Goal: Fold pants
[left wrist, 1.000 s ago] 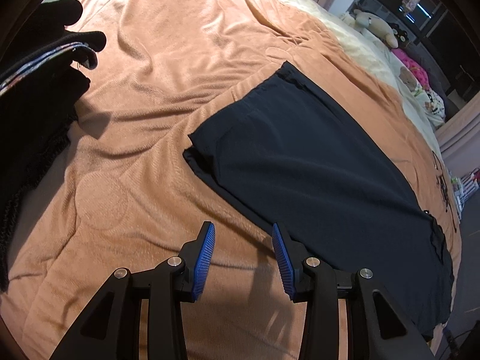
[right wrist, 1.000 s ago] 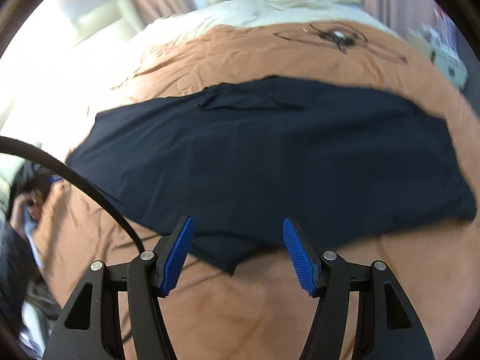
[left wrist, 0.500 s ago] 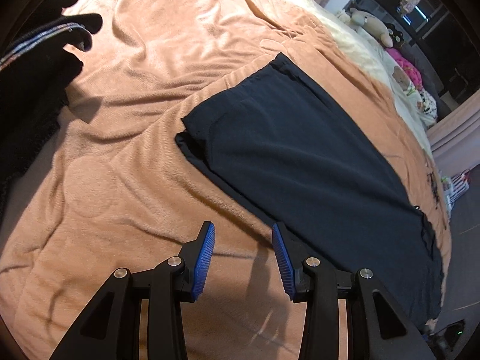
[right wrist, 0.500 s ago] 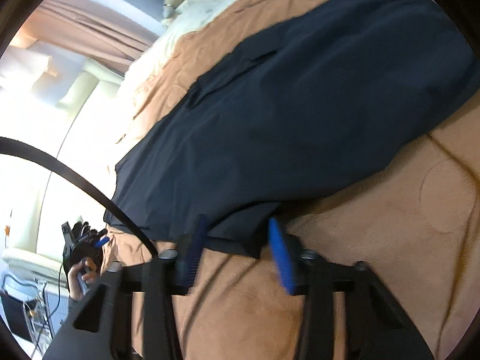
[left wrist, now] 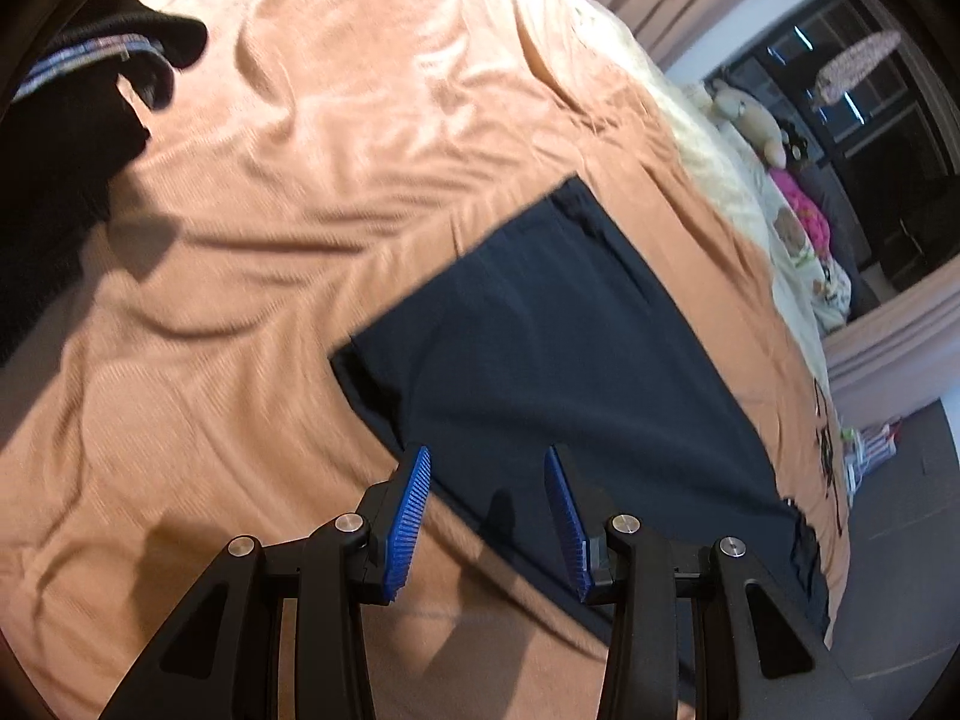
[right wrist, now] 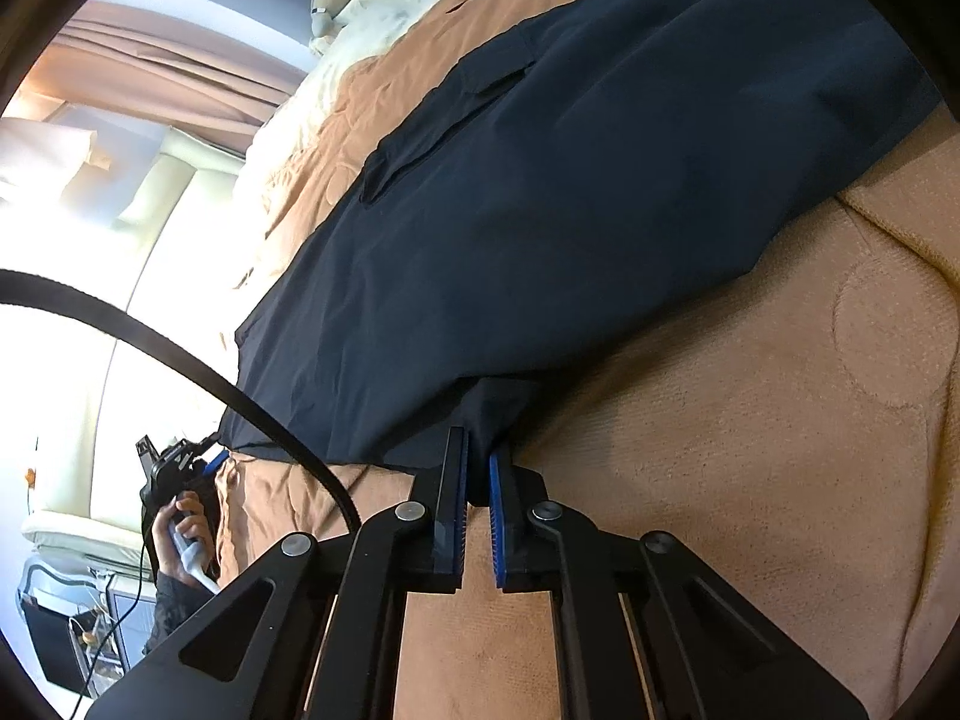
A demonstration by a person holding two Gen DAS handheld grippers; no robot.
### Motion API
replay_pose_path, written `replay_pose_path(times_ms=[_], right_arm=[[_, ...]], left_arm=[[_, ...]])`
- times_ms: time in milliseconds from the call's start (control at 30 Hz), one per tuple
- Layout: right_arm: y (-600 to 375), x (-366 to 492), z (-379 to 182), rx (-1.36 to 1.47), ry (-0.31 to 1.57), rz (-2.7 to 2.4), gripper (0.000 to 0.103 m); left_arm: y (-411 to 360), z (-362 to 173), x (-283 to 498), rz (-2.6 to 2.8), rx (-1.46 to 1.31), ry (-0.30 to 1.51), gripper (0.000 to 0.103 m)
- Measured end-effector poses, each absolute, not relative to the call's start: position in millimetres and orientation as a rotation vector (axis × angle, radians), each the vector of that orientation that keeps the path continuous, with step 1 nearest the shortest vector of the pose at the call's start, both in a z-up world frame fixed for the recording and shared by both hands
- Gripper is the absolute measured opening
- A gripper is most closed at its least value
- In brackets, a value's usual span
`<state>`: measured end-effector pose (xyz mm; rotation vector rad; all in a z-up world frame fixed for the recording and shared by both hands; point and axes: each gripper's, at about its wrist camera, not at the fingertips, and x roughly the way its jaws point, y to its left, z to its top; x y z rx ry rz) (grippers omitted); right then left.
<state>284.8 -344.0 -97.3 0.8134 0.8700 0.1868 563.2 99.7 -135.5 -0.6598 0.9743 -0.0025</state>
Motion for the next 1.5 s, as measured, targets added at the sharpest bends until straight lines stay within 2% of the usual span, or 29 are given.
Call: replay_pose_path(times_ms=[167,300,500,667,867,1000,1167,1233,1300,1333,1367,1400,1500], right_arm=[[-341.3,283.3,-100.0,0.819,0.860,0.188,0.004],[-333.8,285.7,-101.6,0.813,0.869,0.183,0.004],[-333.0,285.6,-101.4,0.810,0.870,0.182,0.004],[-333.5,284.5,-102.2,0.829,0.857,0.190,0.004],[-335.7,281.6,-106.6,0.860,0.827,0.219,0.004],[-341.2,276.9,-107.3,0.932,0.776,0.257,0.006],[-347.3,274.7,-116.7,0.986,0.764,0.278,0.019],[-348.8,277.6,-124.0,1.006,0.768,0.280,0.019],[-350.4,279.6,-130.7,1.040,0.763,0.293,0.023],[-352.5,279.0,-133.7,1.061,0.757,0.302,0.031],[-354.7,279.8,-134.8,1.076,0.746,0.306,0.037],[-355.4,280.7,-136.1,1.082,0.736,0.304,0.038],[-357.6,285.1,-141.3,1.078,0.745,0.281,0.038]], left_arm=[[115.9,-141.4,573.4,0.054,-0.642,0.996,0.043],[125.9,-154.3,572.9,0.065,-0.668,1.022,0.050],[126.0,-157.9,576.4,0.062,-0.670,1.017,0.054],[120.4,-163.2,576.5,-0.015,-0.781,1.009,0.054],[110.0,-162.9,576.0,-0.013,-0.748,0.996,0.054],[111.8,-164.5,579.6,0.009,-0.744,0.969,0.054],[106.7,-164.7,578.9,0.026,-0.718,0.962,0.054],[107.3,-165.0,578.3,0.040,-0.721,0.957,0.049],[109.5,-167.5,578.1,0.059,-0.726,0.955,0.035],[110.8,-168.6,578.4,0.066,-0.723,0.953,0.028],[111.9,-169.3,578.9,0.076,-0.717,0.957,0.015],[113.4,-170.0,579.8,0.076,-0.717,0.961,0.008],[116.1,-163.3,579.6,0.060,-0.721,0.948,0.004]])
